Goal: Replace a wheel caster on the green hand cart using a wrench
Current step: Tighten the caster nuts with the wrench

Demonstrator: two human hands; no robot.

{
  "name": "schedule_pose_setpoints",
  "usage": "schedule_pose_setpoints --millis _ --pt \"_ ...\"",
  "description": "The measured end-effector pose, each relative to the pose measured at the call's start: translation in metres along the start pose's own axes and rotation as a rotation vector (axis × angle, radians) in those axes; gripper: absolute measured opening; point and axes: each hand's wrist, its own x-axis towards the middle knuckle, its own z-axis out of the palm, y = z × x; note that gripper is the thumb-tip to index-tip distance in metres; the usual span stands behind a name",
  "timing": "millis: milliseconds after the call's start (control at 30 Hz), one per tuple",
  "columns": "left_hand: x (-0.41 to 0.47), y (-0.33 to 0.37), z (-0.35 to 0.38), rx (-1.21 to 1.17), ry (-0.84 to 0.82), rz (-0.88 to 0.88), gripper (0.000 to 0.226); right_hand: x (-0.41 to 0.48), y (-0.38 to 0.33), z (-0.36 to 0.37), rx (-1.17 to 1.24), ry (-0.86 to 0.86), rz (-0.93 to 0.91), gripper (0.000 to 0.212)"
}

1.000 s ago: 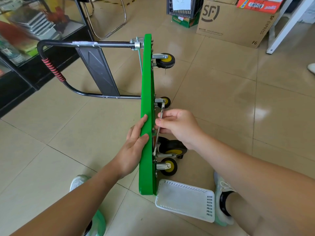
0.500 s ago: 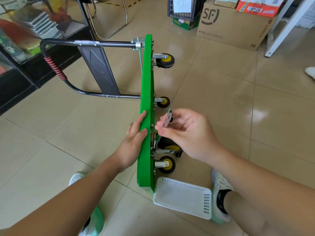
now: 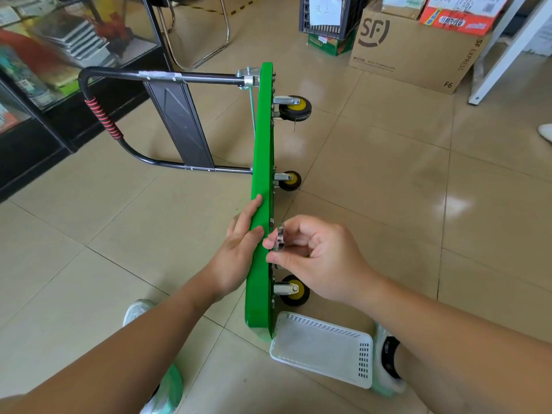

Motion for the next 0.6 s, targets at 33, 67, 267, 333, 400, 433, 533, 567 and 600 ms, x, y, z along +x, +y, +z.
schedule_pose_setpoints --millis 33,67,267,333,400,433,533,567,600 --pt "0.000 0.000 0.000 -0.002 -0.001 -0.002 0.059 0.003 0.001 -0.001 -0.011 0.005 -0.004 0.032" --pt "0.000 0.001 0.000 -0.002 -0.002 -0.004 0.057 0.007 0.003 -0.002 -0.015 0.007 -0.003 0.028" --pt "0.000 0.001 0.000 -0.017 -0.008 -0.023 0.060 0.031 0.011 -0.007 0.012 0.051 0.056 0.028" --pt "0.000 -0.001 0.000 -0.035 -0.019 -0.045 0.061 0.045 0.016 -0.011 0.010 0.098 0.112 0.029" --pt "0.001 -0.002 -0.001 -0.042 -0.035 -0.053 0.059 0.057 0.020 -0.015 0.018 0.103 0.179 0.026" --pt "0.000 -0.002 -0.001 -0.036 -0.038 -0.050 0.058 0.062 0.021 -0.016 0.031 0.088 0.211 0.025" --pt "-0.001 -0.001 -0.002 -0.018 -0.042 -0.041 0.059 0.071 0.025 -0.014 0.088 0.082 0.303 0.022" --pt "-0.001 0.000 -0.002 -0.016 -0.042 -0.038 0.059 0.072 0.025 -0.013 0.113 0.095 0.332 0.019" --pt "-0.001 0.000 -0.002 -0.014 -0.042 -0.038 0.058 0.073 0.024 -0.012 0.128 0.106 0.353 0.018"
